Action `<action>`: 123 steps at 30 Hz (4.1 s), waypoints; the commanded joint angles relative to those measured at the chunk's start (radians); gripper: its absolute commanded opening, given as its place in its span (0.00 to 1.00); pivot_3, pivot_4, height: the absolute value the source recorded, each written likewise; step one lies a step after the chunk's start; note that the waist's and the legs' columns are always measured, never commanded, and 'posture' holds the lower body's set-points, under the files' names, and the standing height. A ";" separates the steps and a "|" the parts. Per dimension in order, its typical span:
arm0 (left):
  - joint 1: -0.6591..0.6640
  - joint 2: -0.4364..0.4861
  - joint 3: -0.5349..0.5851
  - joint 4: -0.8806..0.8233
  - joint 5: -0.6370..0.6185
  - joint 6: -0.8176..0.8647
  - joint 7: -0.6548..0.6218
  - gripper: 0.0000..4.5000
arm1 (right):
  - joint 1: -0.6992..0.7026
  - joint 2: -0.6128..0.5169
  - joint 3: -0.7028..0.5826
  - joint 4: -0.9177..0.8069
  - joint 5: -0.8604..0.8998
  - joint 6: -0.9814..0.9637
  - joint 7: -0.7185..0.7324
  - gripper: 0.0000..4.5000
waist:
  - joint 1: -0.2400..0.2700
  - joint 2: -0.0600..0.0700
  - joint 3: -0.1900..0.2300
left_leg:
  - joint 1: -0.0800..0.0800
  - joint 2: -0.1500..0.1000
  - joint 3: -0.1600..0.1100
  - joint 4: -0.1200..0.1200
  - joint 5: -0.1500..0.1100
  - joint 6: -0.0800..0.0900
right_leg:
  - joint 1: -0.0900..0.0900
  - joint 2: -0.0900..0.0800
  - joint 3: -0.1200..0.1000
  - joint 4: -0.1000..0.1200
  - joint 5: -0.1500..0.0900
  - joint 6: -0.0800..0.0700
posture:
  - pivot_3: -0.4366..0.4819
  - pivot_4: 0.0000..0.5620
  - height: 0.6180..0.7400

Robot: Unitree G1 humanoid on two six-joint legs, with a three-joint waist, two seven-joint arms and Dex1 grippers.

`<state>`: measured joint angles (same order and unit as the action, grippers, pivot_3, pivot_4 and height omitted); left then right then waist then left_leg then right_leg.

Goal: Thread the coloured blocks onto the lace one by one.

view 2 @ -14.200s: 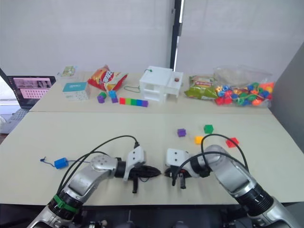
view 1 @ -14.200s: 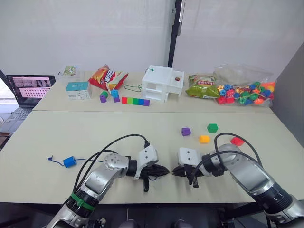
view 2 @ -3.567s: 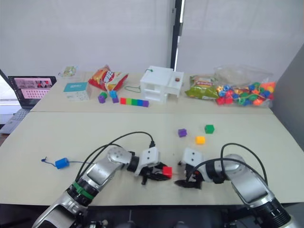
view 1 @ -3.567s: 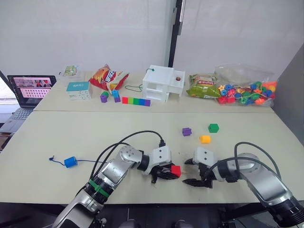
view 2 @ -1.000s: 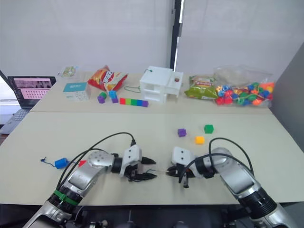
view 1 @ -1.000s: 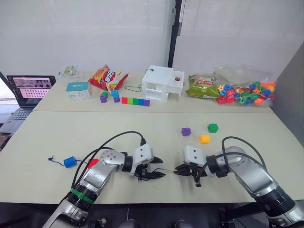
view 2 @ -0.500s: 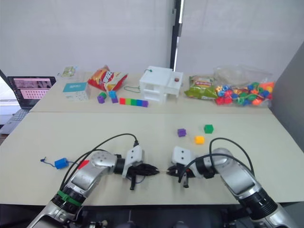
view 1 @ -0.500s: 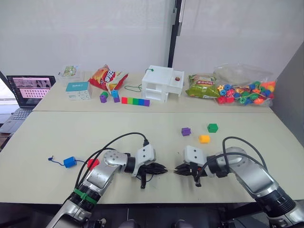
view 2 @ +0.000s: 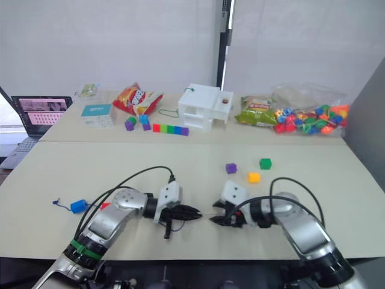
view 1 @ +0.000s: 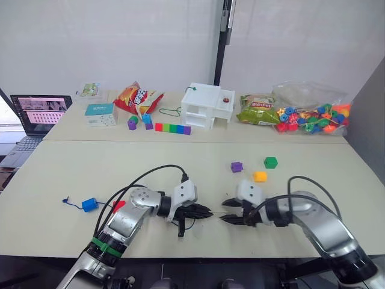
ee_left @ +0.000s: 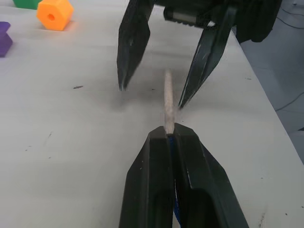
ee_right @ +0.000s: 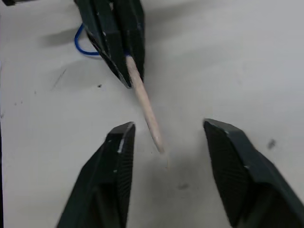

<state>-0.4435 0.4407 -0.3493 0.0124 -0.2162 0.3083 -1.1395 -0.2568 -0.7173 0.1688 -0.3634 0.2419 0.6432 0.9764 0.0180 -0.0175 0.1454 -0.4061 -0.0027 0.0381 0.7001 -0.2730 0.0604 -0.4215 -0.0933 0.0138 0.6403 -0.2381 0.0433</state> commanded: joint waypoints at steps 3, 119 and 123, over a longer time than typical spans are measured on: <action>0.006 0.015 0.023 -0.054 -0.018 0.014 0.005 0.00 | 0.089 0.025 -0.193 -0.080 0.073 0.082 -0.124 0.98 | -0.004 0.000 0.000 | 0.000 0.000 0.000 0.000 0.000 0.000 | 0.000 0.000 0.000 0.000 0.000 0.000 | 0.48 0.27 1.00; 0.073 0.124 0.046 -0.275 -0.045 0.208 0.103 0.00 | -0.284 -0.073 0.219 0.386 -0.097 -0.427 0.320 0.50 | -0.011 0.003 0.000 | -0.001 0.001 0.001 -0.004 0.000 0.001 | 0.000 0.000 0.000 -0.008 0.001 0.001 | 0.48 0.27 1.00; 0.036 0.121 0.005 -0.307 -0.016 0.274 0.132 0.00 | -0.257 -0.062 0.179 0.352 -0.055 -0.361 0.316 0.26 | -0.004 0.003 0.000 | -0.001 0.000 0.000 -0.004 0.000 0.001 | 0.001 0.000 0.000 -0.008 0.001 0.001 | 0.48 0.27 1.00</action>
<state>-0.3837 0.5659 -0.3352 -0.2368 -0.2358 0.5647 -1.0195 -0.5153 -0.7805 0.3857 0.0278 0.1537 0.2595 1.2948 0.0141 -0.0146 0.1450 -0.4068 -0.0022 0.0384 0.6960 -0.2732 0.0610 -0.4206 -0.0928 0.0137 0.6319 -0.2373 0.0447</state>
